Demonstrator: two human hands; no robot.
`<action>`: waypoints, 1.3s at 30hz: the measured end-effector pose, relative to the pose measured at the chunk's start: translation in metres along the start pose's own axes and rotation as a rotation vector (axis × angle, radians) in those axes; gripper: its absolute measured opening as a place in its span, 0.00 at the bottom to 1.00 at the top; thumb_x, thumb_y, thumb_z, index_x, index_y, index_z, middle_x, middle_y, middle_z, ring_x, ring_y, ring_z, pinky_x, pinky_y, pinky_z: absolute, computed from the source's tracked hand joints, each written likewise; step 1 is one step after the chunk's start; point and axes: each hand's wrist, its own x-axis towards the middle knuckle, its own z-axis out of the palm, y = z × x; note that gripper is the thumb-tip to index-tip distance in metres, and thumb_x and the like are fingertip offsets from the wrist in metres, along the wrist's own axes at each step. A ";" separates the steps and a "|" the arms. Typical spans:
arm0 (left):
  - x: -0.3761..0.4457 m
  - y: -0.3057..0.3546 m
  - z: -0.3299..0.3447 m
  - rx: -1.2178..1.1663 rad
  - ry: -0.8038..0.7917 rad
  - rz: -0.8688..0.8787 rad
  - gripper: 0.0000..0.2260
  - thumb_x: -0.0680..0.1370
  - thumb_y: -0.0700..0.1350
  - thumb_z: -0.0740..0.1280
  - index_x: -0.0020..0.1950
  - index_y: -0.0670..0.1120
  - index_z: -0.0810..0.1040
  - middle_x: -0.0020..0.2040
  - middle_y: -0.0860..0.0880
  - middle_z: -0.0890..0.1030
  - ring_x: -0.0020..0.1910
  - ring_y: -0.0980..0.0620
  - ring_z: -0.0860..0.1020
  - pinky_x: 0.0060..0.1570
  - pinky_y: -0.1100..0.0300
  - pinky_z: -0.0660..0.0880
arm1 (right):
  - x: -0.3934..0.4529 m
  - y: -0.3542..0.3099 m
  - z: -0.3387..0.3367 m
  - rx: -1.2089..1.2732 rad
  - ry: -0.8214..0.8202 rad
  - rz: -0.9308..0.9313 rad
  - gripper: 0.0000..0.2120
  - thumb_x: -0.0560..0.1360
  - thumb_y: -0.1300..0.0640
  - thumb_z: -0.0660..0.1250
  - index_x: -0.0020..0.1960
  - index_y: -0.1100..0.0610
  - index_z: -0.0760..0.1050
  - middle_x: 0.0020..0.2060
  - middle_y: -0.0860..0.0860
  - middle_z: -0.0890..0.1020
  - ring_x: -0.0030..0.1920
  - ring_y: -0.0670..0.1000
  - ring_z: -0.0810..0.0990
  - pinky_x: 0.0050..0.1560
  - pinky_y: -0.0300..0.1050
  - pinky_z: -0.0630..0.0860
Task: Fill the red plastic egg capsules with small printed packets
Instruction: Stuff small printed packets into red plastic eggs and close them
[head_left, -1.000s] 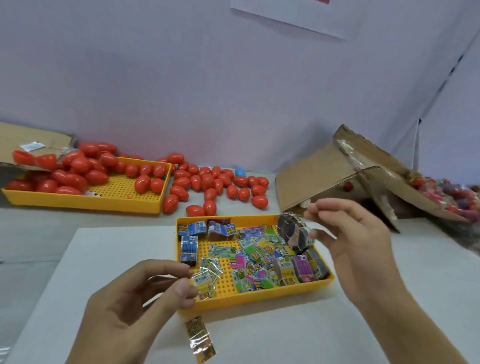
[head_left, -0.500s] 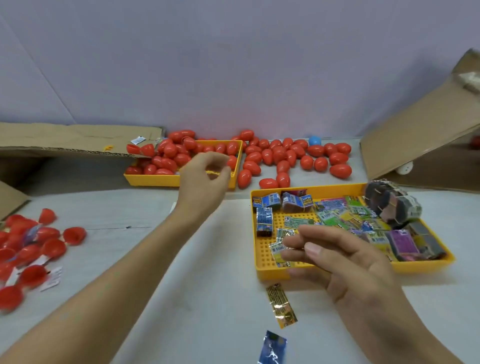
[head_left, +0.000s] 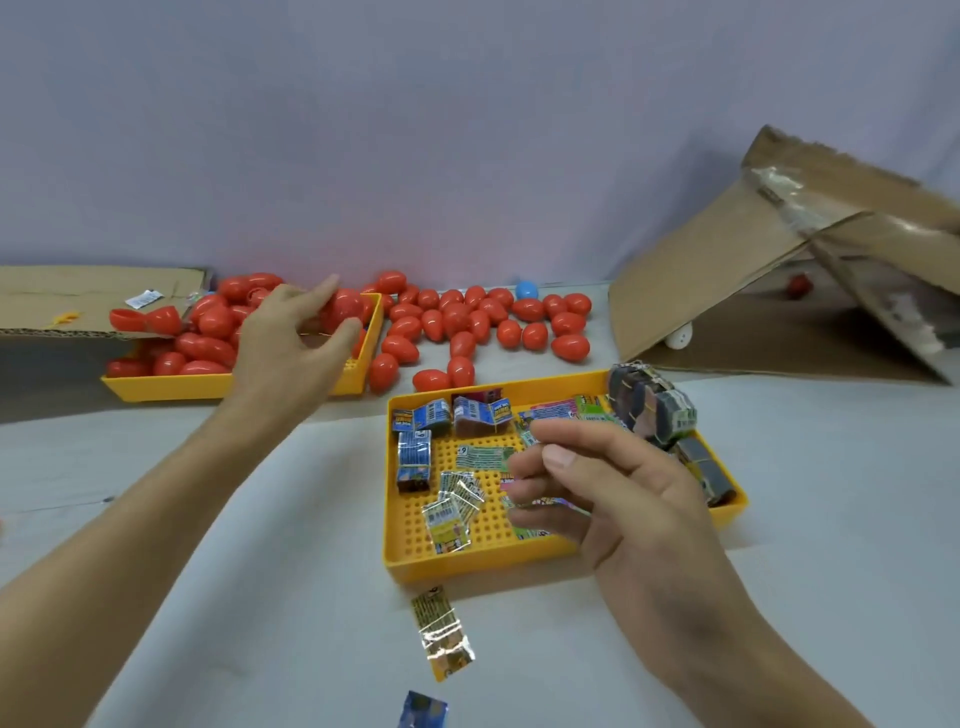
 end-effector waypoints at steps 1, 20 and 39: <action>-0.015 0.013 -0.005 -0.131 -0.075 -0.002 0.24 0.78 0.42 0.71 0.73 0.44 0.72 0.55 0.46 0.78 0.53 0.50 0.81 0.54 0.63 0.76 | 0.000 -0.001 0.000 -0.009 0.008 -0.001 0.07 0.69 0.62 0.73 0.46 0.60 0.84 0.40 0.61 0.84 0.38 0.54 0.84 0.36 0.43 0.80; -0.170 0.067 -0.035 -0.819 -0.320 -0.088 0.17 0.66 0.46 0.77 0.55 0.53 0.85 0.50 0.45 0.84 0.46 0.42 0.83 0.44 0.57 0.81 | -0.017 0.004 0.014 -0.345 -0.241 0.221 0.16 0.69 0.45 0.72 0.38 0.59 0.81 0.32 0.61 0.82 0.24 0.53 0.79 0.19 0.37 0.69; -0.165 0.077 -0.040 -1.101 -0.401 -0.528 0.15 0.73 0.52 0.66 0.47 0.42 0.85 0.35 0.41 0.79 0.29 0.44 0.78 0.25 0.58 0.75 | -0.020 0.008 0.016 -0.419 -0.211 -0.019 0.13 0.66 0.56 0.76 0.50 0.52 0.84 0.43 0.55 0.87 0.40 0.58 0.86 0.27 0.43 0.78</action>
